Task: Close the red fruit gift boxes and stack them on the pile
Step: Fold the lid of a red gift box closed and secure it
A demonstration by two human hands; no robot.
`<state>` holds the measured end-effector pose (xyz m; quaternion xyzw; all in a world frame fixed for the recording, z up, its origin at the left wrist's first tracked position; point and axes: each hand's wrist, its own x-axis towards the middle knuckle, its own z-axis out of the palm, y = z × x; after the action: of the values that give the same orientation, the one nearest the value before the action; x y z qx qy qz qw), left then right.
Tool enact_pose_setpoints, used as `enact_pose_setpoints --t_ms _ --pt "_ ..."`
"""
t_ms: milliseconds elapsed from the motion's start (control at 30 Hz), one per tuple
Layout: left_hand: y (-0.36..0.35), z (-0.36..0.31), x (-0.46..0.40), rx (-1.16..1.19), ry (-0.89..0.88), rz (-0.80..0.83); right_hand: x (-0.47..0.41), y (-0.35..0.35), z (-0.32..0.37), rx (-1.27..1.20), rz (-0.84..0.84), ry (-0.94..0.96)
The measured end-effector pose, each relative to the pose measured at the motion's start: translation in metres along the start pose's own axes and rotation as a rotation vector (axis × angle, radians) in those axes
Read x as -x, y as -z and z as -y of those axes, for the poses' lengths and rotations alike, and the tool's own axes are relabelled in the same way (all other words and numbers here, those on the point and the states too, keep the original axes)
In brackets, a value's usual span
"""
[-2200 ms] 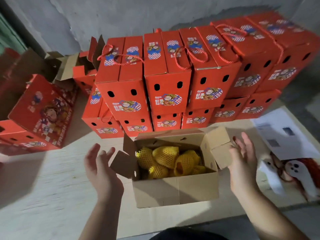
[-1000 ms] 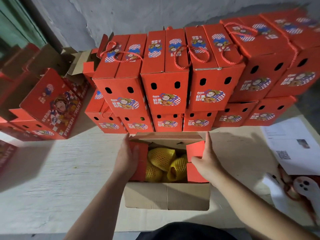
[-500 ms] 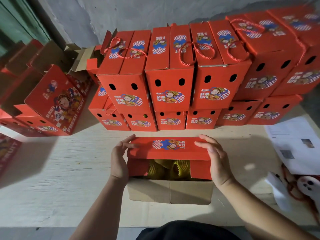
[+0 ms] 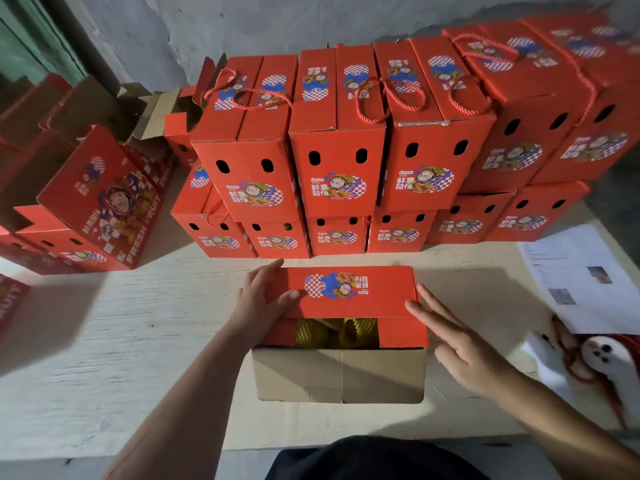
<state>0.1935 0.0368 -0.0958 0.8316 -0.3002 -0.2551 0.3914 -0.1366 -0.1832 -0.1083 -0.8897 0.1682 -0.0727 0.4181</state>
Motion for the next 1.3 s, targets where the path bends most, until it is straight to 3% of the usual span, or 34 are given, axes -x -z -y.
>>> enact_pose_setpoints --t_ms 67,167,233,300,367,433,500,567,633,700,767,867,1100,1300 --pt "0.003 -0.004 -0.002 0.07 0.038 0.036 0.009 -0.003 -0.003 0.071 0.081 -0.035" --pt "0.003 -0.01 -0.001 0.082 0.061 0.064 0.011 -0.012 0.005 -0.007 0.066 -0.093" --pt "0.003 -0.012 -0.002 0.165 0.078 0.101 0.009 -0.02 0.016 -0.234 -0.026 -0.107" --pt "0.007 -0.007 -0.004 0.417 0.134 0.232 0.003 -0.029 0.035 -0.487 -0.195 -0.22" --pt "0.017 0.0 -0.004 0.593 0.172 0.377 -0.006 -0.039 0.051 -0.588 -0.324 -0.323" --pt "0.024 0.003 -0.003 0.673 0.207 0.402 -0.013 -0.046 0.064 -0.416 -0.447 -0.335" --pt "0.022 -0.001 -0.001 0.751 0.267 0.312 -0.018 -0.047 0.071 0.019 -0.568 -0.22" --pt "0.013 -0.007 0.001 0.771 0.301 0.176 -0.02 -0.048 0.074 0.374 -0.451 -0.067" --pt "0.006 -0.01 0.01 0.418 0.14 -0.083 -0.021 -0.05 0.077 0.447 -0.288 -0.14" --pt "-0.001 -0.013 0.025 -0.134 -0.155 -0.301 -0.023 -0.052 0.077 0.496 -0.302 -0.193" --pt "-0.01 -0.017 0.042 -0.444 -0.445 -0.27 -0.025 -0.052 0.077 0.574 -0.323 -0.192" --pt "-0.023 -0.014 0.056 -0.723 -0.562 -0.112 -0.027 -0.048 0.079 0.674 -0.259 -0.218" --pt "-0.021 -0.024 0.047 -0.926 -0.506 -0.08 -0.03 -0.045 0.084 0.726 -0.161 -0.321" --pt "-0.022 -0.023 0.052 -0.901 -0.514 -0.046 -0.028 -0.053 0.094 0.637 -0.062 -0.44"
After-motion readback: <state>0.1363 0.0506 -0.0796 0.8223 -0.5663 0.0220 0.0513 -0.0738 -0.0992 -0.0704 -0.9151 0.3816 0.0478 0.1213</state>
